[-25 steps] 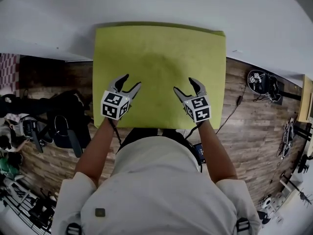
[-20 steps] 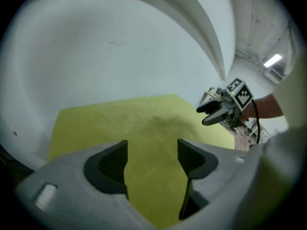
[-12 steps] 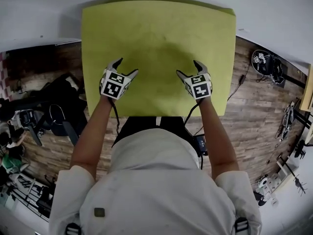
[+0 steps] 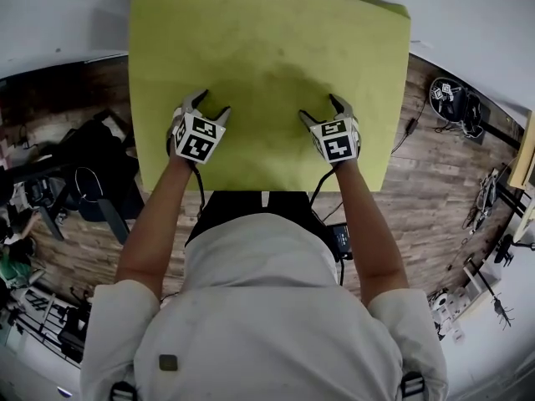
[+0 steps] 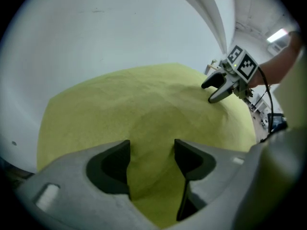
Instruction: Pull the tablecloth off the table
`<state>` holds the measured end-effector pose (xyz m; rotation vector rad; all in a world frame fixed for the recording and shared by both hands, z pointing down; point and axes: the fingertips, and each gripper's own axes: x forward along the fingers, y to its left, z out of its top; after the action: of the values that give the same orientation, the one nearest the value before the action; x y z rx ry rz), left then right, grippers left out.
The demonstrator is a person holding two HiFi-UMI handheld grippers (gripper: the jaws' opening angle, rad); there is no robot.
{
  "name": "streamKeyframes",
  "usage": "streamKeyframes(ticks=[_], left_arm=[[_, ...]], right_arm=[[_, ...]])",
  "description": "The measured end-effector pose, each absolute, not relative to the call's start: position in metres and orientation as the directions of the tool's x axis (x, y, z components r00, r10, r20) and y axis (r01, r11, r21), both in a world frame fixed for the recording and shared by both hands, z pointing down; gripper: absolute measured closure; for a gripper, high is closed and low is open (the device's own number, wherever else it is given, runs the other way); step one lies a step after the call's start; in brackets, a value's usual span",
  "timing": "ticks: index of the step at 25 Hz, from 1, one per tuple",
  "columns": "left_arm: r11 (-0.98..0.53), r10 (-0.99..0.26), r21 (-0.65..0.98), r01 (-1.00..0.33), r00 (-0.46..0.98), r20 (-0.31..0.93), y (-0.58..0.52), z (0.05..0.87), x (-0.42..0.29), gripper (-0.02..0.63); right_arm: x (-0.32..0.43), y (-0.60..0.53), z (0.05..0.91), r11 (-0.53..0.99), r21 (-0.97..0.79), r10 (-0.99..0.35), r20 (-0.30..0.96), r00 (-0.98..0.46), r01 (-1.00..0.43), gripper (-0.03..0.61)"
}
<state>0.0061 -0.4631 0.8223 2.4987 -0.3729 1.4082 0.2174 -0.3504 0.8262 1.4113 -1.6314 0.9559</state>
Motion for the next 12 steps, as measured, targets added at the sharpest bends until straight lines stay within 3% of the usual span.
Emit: streamKeyframes(ticks=[3, 7, 10, 12], left_arm=[[-0.933, -0.093, 0.091, -0.348, 0.478, 0.874, -0.465, 0.823, 0.006, 0.325], [-0.926, -0.095, 0.092, -0.366, 0.464, 0.881, -0.468, 0.823, 0.007, 0.353], [-0.922, -0.109, 0.089, -0.376, 0.475, 0.873, -0.468, 0.822, 0.011, 0.403], [-0.921, -0.117, 0.090, -0.379, 0.490, 0.864, -0.467, 0.821, 0.015, 0.471]], right_arm=[[0.215, -0.351, 0.826, 0.119, -0.057, -0.419, 0.902, -0.102, -0.991, 0.198], [0.211, -0.354, 0.823, 0.128, -0.055, -0.413, 0.905, -0.103, -0.990, 0.282], [0.202, -0.358, 0.820, 0.155, -0.057, -0.420, 0.900, -0.118, -0.986, 0.374], [0.194, -0.360, 0.820, 0.179, -0.059, -0.428, 0.894, -0.132, -0.982, 0.464]])
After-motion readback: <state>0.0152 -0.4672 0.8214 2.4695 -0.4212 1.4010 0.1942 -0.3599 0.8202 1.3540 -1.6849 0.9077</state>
